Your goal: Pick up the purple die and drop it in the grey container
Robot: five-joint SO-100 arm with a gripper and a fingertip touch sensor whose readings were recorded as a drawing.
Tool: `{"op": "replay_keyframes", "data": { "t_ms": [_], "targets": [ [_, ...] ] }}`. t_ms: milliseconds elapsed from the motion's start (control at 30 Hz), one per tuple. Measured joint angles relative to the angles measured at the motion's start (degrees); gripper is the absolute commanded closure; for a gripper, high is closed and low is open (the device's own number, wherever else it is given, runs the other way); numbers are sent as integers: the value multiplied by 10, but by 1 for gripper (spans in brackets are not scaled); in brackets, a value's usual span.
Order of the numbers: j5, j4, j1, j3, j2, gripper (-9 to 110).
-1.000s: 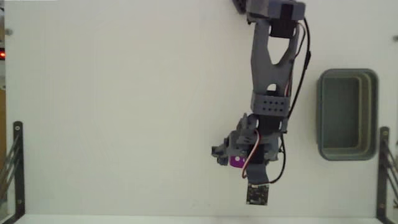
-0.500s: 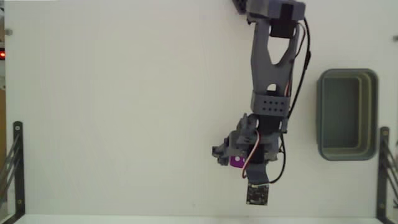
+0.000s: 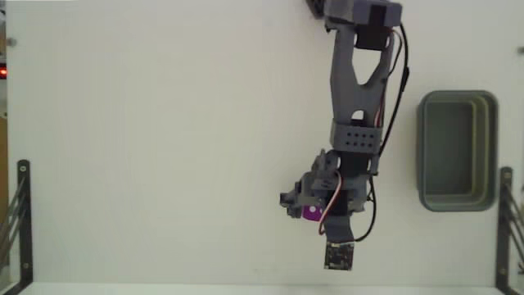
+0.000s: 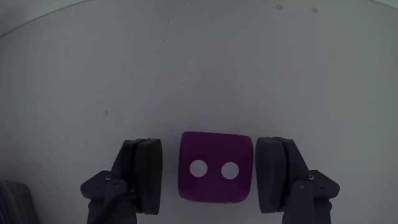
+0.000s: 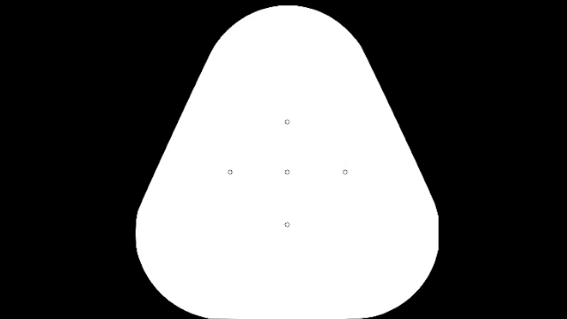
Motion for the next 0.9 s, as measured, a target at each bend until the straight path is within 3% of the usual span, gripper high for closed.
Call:
{"op": "replay_keyframes", "data": {
  "t_ms": [900],
  "targets": [
    [0, 0, 0, 0, 0, 19]
  ]
}}
